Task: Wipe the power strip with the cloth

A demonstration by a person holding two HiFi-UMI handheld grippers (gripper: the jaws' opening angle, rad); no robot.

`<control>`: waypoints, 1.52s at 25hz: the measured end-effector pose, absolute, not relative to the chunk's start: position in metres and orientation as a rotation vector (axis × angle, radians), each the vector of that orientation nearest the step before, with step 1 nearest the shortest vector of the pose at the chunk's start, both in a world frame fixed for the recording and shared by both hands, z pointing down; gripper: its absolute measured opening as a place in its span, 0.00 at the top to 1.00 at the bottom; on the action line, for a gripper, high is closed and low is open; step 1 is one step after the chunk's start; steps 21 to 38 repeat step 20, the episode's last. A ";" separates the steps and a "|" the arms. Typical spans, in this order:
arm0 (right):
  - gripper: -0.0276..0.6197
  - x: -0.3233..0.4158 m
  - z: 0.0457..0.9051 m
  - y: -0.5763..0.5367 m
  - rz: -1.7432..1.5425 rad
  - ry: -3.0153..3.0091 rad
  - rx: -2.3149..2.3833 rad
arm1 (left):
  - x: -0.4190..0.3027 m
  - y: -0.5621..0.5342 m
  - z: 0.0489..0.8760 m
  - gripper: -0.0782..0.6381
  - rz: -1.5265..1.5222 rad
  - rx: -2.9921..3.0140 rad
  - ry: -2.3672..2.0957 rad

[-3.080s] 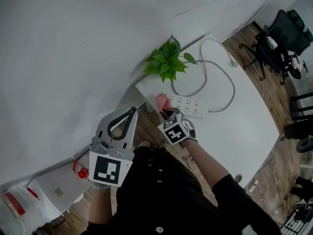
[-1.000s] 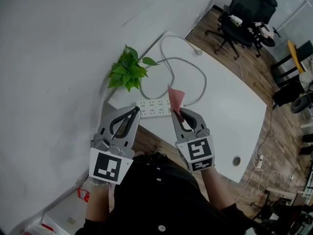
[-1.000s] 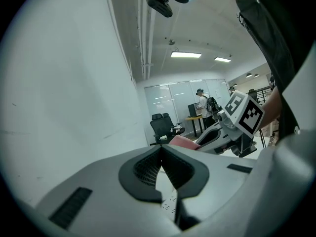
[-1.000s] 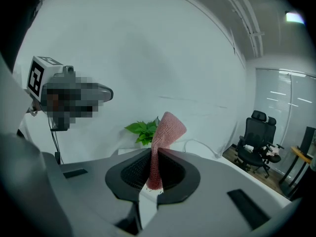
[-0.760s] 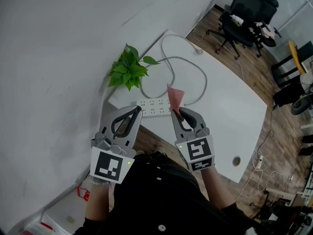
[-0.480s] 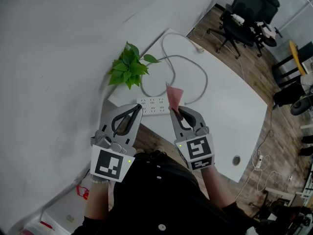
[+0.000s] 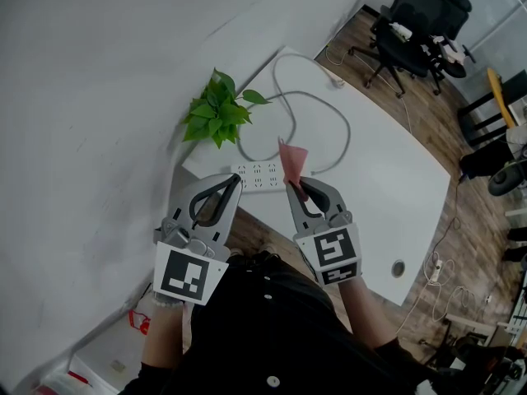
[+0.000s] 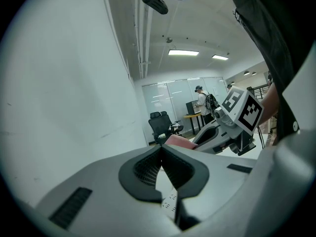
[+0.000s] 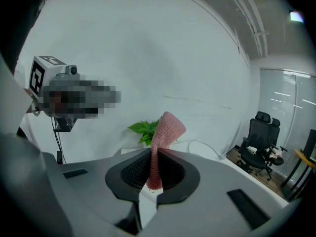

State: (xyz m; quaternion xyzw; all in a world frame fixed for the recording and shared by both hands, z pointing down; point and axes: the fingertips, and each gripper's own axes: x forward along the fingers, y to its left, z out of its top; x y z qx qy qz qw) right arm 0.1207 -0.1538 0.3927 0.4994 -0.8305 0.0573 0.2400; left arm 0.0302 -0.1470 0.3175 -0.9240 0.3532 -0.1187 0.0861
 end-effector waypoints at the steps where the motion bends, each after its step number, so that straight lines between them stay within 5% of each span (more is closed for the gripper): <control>1: 0.88 0.120 0.393 -0.154 0.158 -2.273 1.367 | 0.030 -0.147 0.318 0.87 -0.353 -2.754 1.052; 38: 0.88 0.117 0.394 -0.153 0.153 -2.259 1.377 | 0.026 -0.146 0.320 0.87 -0.346 -2.760 1.059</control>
